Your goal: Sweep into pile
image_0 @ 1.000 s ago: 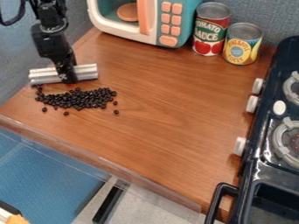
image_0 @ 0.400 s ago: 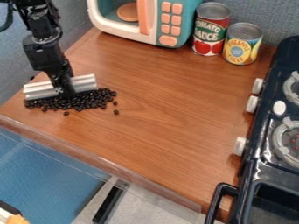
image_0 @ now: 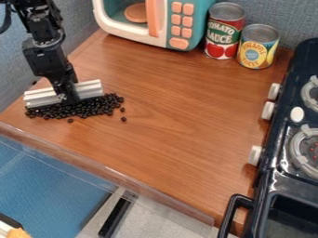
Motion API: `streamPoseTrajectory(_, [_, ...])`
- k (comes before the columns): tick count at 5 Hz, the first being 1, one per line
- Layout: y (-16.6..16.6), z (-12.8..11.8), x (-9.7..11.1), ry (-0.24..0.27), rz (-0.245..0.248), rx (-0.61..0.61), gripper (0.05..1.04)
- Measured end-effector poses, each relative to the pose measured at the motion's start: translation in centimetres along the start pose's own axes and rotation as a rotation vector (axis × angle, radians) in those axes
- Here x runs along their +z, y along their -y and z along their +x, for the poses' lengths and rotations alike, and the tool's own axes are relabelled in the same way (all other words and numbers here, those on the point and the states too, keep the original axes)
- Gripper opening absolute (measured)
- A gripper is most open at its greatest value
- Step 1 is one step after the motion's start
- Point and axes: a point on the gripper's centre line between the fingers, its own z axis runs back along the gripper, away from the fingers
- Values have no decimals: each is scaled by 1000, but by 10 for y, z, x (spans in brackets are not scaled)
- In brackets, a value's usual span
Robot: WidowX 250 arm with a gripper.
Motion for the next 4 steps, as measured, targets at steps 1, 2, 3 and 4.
streamPoseTrajectory(1, [13, -4, 11, -14, -25, 9, 388])
streamPoseTrajectory(2, [26, -10, 25, -17, -48, 5, 388])
streamPoseTrajectory(3, [36, -16, 28, -11, -52, -9, 388])
streamPoseTrajectory(4, [45, -20, 10, 14, -17, -29, 388])
